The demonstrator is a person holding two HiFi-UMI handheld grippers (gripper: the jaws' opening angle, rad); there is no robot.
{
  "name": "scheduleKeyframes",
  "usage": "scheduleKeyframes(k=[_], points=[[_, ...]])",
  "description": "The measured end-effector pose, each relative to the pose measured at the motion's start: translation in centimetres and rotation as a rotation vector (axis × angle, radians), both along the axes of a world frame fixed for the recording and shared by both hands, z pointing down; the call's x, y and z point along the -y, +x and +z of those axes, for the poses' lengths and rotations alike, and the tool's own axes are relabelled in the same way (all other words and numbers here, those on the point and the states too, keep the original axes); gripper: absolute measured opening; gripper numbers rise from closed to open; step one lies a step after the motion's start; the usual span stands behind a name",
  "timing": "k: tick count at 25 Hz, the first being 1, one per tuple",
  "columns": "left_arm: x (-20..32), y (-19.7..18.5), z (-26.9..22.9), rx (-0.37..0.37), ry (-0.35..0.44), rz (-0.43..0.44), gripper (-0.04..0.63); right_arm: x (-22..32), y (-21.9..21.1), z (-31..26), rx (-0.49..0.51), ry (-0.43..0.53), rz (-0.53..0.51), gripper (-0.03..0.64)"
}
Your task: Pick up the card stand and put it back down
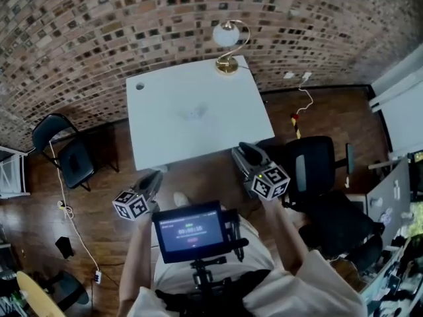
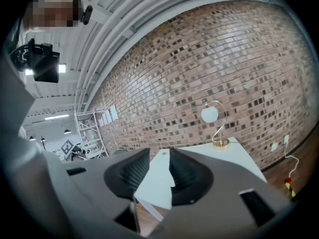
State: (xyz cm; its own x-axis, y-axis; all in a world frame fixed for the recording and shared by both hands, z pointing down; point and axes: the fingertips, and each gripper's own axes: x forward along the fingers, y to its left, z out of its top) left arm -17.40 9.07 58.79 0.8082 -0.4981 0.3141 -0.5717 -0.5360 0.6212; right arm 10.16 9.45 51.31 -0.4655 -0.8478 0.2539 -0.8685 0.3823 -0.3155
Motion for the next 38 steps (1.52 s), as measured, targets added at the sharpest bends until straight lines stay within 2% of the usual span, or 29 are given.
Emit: scheduleKeyframes(k=[5, 9, 13, 20, 24, 28, 32, 38], points=[[-4.4, 4.9, -0.7, 0.014, -0.005, 0.03, -0.003, -6.0, 3.4, 1.3, -0.016, -0.021, -0.008, 0.133], [-8.6, 7.3, -0.9, 0.037, -0.016, 0.034, -0.003, -9.7, 4.7, 2.4, -0.011, -0.032, -0.036, 0.133], [-13.0, 8.1, -0.9, 0.032, -0.032, 0.013, -0.003, -13.0, 5.3, 3.5, -0.006, -0.046, -0.06, 0.133], [-18.8, 7.2, 1.4, 0.039, -0.088, -0.037, -0.003, -16.7, 5.7, 3.0, 0.0, -0.034, -0.078, 0.133], [-19.6, 7.6, 0.6, 0.029, -0.062, -0.072, -0.003, -18.1, 6.6, 3.9, -0.003, -0.056, -0.083, 0.133], [-20.5, 6.6, -0.9, -0.025, -0.042, -0.1, -0.003, -18.0, 5.0, 4.5, -0.012, -0.068, -0.103, 0.133], [-20.7, 4.9, -1.3, -0.049, -0.035, -0.084, -0.003, -16.7, 2.2, 1.8, -0.005, -0.014, -0.098, 0.133], [-17.7, 3.6, -1.4, -0.062, -0.029, -0.022, -0.003, -15.2, 1.1, 0.0, 0.009, 0.018, -0.01, 0.132]])
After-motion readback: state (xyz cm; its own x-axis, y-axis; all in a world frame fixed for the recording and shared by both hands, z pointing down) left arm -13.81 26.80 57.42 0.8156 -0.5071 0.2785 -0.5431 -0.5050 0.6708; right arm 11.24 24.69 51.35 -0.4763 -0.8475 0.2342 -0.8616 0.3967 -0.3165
